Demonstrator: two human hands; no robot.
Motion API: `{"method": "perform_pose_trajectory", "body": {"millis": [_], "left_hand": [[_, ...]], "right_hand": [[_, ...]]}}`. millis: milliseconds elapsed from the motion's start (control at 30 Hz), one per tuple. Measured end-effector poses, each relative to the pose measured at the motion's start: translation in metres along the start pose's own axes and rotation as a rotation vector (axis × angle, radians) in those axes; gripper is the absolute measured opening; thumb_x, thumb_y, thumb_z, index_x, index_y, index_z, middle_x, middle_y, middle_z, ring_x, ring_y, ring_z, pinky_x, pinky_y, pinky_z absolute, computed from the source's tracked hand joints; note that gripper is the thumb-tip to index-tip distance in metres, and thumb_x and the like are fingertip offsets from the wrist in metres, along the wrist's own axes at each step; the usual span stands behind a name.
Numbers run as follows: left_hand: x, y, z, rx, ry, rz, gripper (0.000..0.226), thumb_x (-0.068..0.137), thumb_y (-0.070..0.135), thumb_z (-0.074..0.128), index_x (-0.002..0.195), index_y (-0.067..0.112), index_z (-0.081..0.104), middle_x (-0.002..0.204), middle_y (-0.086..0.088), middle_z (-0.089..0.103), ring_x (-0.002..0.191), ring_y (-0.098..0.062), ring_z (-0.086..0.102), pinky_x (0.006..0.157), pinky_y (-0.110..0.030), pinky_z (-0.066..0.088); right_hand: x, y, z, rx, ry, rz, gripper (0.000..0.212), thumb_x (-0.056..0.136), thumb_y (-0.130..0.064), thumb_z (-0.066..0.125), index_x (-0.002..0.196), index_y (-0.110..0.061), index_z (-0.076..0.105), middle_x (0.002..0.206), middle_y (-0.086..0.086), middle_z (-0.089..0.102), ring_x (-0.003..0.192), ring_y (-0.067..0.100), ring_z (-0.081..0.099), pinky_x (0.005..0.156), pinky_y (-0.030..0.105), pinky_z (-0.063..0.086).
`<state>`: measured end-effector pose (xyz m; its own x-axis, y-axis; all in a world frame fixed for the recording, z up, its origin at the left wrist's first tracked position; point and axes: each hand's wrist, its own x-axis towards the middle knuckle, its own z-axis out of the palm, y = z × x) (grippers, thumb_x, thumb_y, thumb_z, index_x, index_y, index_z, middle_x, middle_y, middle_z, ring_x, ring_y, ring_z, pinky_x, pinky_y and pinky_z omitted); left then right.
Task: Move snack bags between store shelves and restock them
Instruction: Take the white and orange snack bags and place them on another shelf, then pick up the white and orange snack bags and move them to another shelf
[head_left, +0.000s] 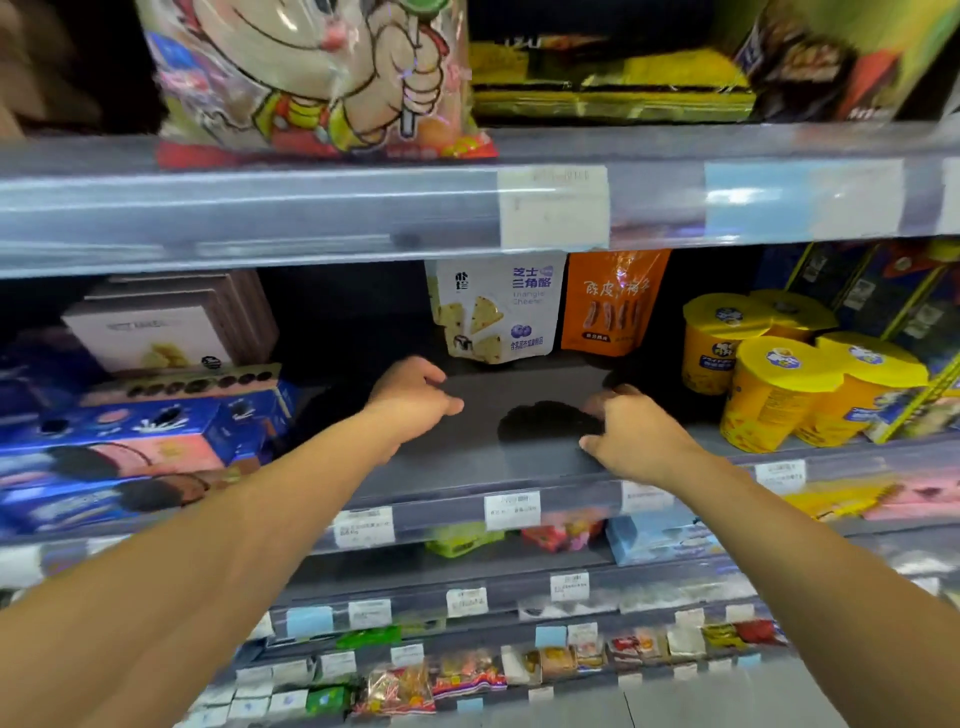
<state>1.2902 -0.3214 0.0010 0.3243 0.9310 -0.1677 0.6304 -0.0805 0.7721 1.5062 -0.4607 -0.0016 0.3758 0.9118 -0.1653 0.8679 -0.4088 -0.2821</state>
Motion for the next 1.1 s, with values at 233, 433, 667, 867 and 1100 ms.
{"method": "perform_pose_trajectory", "body": {"millis": [233,433,667,867,1100], "left_hand": [[-0.150,-0.016,-0.079,0.493,-0.096,0.115,0.032,0.081,0.032,0.074,0.107,0.019,0.061,0.110,-0.004,0.065,0.101,-0.022,0.060,0.081,-0.028,0.046],[-0.288,-0.058,-0.153,0.754,-0.146,-0.119,0.042,0.090,0.032,0.065,0.113,-0.002,0.061,0.112,-0.019,0.065,0.101,-0.033,0.061,0.082,-0.037,0.050],[-0.407,-0.147,-0.242,0.688,-0.228,-0.441,0.030,0.090,0.039,0.064,0.091,0.013,0.050,0.088,-0.005,0.048,0.077,-0.022,0.045,0.059,-0.027,0.037],[-0.494,-0.234,-0.343,0.687,-0.144,-0.535,0.036,0.088,0.042,0.064,0.102,0.009,0.066,0.104,-0.012,0.067,0.083,-0.023,0.053,0.072,-0.031,0.041],[-0.582,-0.350,-0.499,0.583,-0.030,-0.603,0.031,0.085,0.036,0.070,0.101,0.009,0.067,0.090,-0.009,0.062,0.075,-0.023,0.052,0.066,-0.031,0.043]], "right_hand": [[-0.082,-0.117,0.000,-0.118,-0.207,-0.341,0.047,0.094,-0.035,0.060,0.133,-0.011,0.049,0.133,0.013,0.045,0.115,0.034,0.052,0.095,0.044,0.047],[-0.166,-0.223,0.012,-0.325,-0.331,-0.664,0.038,0.095,-0.037,0.057,0.114,-0.004,0.057,0.128,0.017,0.059,0.111,0.034,0.055,0.085,0.038,0.048],[-0.269,-0.350,0.040,-0.435,-0.465,-0.920,0.029,0.097,-0.034,0.056,0.096,-0.004,0.058,0.093,0.018,0.057,0.073,0.030,0.055,0.064,0.036,0.046],[-0.339,-0.478,0.074,-0.501,-0.497,-1.034,0.032,0.097,-0.034,0.056,0.082,-0.006,0.058,0.073,0.006,0.050,0.063,0.023,0.045,0.057,0.033,0.036],[-0.416,-0.674,0.128,-0.552,-0.445,-1.160,0.041,0.096,-0.035,0.055,0.063,-0.012,0.045,0.065,0.003,0.041,0.055,0.020,0.035,0.055,0.033,0.032]]}}
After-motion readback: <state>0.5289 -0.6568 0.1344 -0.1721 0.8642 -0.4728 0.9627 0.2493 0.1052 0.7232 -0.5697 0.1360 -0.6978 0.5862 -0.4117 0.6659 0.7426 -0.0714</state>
